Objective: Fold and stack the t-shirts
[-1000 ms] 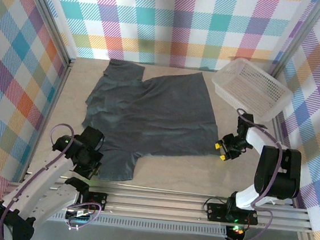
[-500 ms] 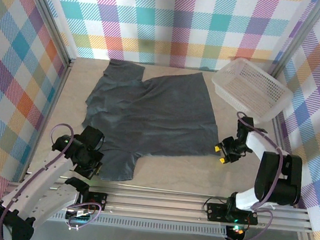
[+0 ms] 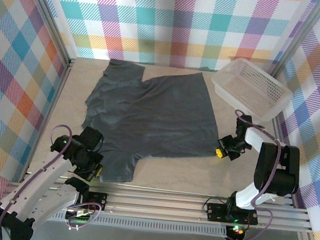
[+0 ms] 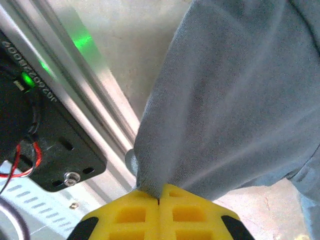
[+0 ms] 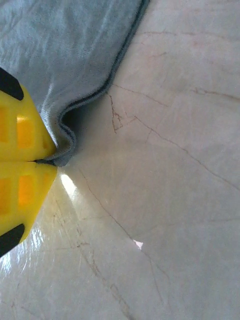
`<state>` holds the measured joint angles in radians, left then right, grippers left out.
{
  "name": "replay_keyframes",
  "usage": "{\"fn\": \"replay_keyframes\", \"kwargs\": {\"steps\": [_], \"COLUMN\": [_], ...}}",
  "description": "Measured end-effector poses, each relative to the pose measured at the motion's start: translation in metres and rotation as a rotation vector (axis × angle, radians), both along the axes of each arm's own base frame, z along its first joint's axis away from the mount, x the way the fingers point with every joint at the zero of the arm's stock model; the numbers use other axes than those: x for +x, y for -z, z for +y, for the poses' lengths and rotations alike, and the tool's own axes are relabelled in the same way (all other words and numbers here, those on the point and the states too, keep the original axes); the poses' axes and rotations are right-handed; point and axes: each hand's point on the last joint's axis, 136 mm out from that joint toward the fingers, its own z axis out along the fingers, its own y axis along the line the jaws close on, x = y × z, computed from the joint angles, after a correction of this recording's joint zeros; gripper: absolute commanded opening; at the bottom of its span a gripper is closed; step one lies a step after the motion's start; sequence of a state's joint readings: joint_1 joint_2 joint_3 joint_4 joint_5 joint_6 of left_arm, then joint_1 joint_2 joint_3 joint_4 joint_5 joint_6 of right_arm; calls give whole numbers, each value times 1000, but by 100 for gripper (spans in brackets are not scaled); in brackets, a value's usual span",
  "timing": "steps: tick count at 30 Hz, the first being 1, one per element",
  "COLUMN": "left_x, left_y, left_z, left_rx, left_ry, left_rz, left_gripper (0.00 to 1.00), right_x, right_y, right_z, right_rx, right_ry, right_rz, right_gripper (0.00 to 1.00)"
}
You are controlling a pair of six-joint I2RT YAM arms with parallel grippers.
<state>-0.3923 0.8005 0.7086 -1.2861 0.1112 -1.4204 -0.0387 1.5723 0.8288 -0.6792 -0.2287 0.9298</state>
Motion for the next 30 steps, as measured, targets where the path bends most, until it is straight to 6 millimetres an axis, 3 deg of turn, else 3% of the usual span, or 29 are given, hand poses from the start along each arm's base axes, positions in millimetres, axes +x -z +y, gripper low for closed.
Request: {"fn": "replay_keyframes", "kwargs": {"steps": [10,15,17,20,25,30], "left_x": [-15,-9,3,36,108,173], "left_y": [-13,-12,-16,-29,-43,-57], "left_z": [7,6,5,-2,-17,-5], "left_rx": [15,30,44,64,69,97], "left_ry": [11,16,21,44,63,49], "left_rz": [-3,1,-18,-86,-201,-266], "left_gripper": [0,0,0,0,0,0], "right_x": [-16,-20,-19,-6,30,64], "right_y": [-27,-30,-32,-43,-66,-79], "right_z": [5,9,10,12,17,21], "right_rx": [-48,-51,-51,-47,-24,-8], "right_ry": [-67,-92,-101,-116,-125,-126], "right_rz": [-39,-38,-37,-64,-137,-174], "right_gripper": [0,0,0,0,0,0]}}
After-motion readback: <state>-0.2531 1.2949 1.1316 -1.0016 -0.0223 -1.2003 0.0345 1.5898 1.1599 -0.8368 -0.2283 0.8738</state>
